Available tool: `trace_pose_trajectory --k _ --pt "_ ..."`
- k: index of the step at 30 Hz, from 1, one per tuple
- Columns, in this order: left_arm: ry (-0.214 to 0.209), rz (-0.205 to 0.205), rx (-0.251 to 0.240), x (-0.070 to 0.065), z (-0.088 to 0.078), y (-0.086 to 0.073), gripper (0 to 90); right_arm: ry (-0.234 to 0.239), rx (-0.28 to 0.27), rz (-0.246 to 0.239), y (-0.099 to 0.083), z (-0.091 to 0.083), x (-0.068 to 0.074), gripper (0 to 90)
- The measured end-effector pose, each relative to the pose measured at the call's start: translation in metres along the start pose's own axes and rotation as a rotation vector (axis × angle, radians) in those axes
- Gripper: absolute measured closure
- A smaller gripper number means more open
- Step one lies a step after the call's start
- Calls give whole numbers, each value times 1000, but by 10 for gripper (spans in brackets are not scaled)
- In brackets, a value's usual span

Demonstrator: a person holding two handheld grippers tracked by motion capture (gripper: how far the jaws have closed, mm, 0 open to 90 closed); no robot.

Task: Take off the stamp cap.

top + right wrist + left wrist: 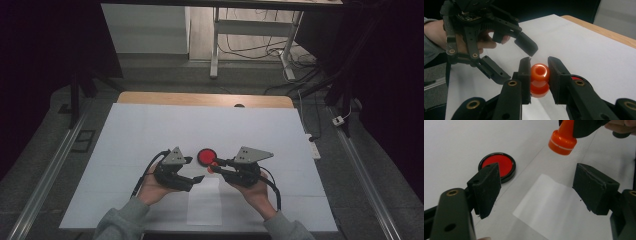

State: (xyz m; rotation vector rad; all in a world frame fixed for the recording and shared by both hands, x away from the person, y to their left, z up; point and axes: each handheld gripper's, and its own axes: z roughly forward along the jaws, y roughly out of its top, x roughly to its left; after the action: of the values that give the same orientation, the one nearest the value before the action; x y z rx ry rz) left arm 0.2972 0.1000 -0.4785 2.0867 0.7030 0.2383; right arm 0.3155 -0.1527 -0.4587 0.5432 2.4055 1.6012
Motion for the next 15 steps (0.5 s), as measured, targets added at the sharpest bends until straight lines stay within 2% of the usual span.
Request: trace_pose_trajectory --k 15 --pt "-15 30 18 -9 16 4 236 4 7 1 -3 5 2 721"
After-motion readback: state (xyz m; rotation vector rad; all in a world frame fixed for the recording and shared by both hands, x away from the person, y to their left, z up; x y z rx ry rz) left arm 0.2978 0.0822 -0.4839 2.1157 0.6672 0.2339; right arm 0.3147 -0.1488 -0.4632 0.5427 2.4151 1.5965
